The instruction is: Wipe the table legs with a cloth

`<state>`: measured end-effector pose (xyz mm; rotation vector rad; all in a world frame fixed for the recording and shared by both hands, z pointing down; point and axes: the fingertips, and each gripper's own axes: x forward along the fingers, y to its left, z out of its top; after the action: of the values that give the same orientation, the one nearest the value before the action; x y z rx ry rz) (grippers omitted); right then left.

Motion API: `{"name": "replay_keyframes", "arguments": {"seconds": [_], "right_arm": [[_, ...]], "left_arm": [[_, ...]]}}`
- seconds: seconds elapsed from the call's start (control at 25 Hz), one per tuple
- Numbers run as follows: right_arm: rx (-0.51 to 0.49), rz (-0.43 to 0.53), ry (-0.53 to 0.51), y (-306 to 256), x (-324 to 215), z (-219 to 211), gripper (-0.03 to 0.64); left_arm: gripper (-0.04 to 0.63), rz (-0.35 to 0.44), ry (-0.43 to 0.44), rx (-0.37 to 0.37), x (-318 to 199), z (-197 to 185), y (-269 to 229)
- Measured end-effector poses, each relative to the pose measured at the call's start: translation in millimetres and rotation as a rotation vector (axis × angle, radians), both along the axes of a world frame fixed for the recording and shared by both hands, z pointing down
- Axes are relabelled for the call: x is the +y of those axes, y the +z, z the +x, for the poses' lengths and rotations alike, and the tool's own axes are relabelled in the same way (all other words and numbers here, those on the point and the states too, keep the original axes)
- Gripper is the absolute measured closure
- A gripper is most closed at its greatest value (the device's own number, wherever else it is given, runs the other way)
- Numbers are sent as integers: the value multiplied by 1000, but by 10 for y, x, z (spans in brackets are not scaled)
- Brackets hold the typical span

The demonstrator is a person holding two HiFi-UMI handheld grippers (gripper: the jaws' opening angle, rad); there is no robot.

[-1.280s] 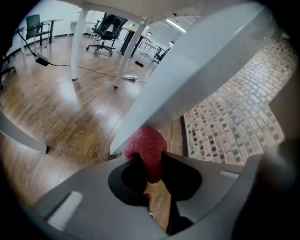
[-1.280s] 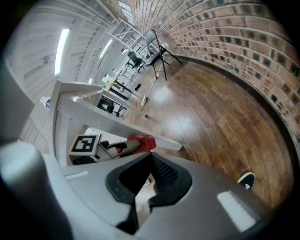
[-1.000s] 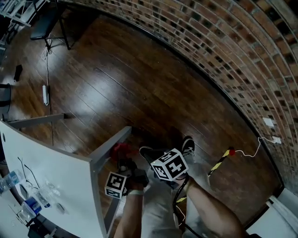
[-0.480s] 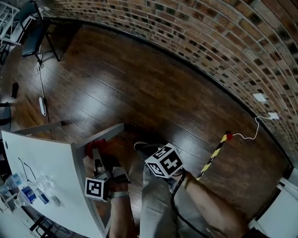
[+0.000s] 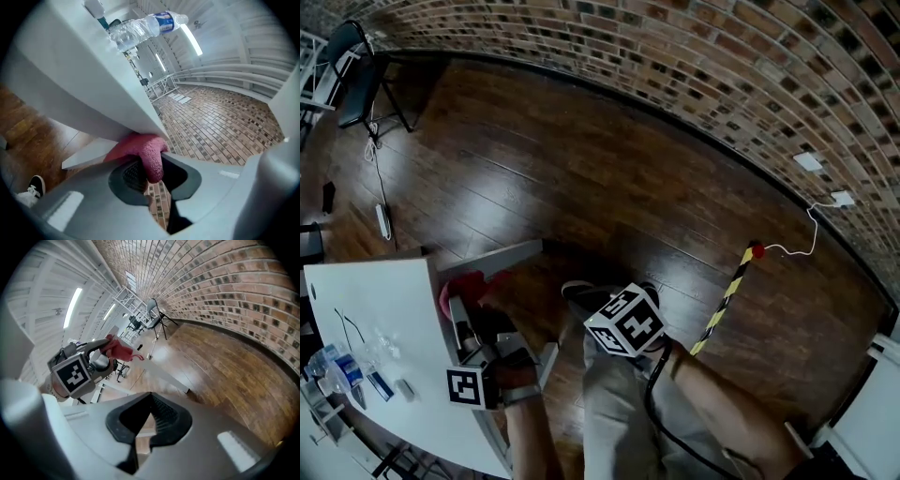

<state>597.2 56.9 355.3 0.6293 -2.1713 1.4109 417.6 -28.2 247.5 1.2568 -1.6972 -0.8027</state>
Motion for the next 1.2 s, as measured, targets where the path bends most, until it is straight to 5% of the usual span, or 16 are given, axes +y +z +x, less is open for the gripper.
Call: {"name": "replay_keyframes", "arguments": {"seconds": [0.36, 0.8, 1.2], "right_arm": [[-3, -14, -9, 46, 806, -516, 624], [16, -34, 120, 61, 1965, -1296, 624], [44, -15, 234, -109, 2624, -1143, 624]], "left_arm": [[543, -21, 27, 1, 806, -217, 59], [543, -26, 196, 26, 1769, -391, 15], [543, -101, 202, 3, 2726, -608, 68]]}}
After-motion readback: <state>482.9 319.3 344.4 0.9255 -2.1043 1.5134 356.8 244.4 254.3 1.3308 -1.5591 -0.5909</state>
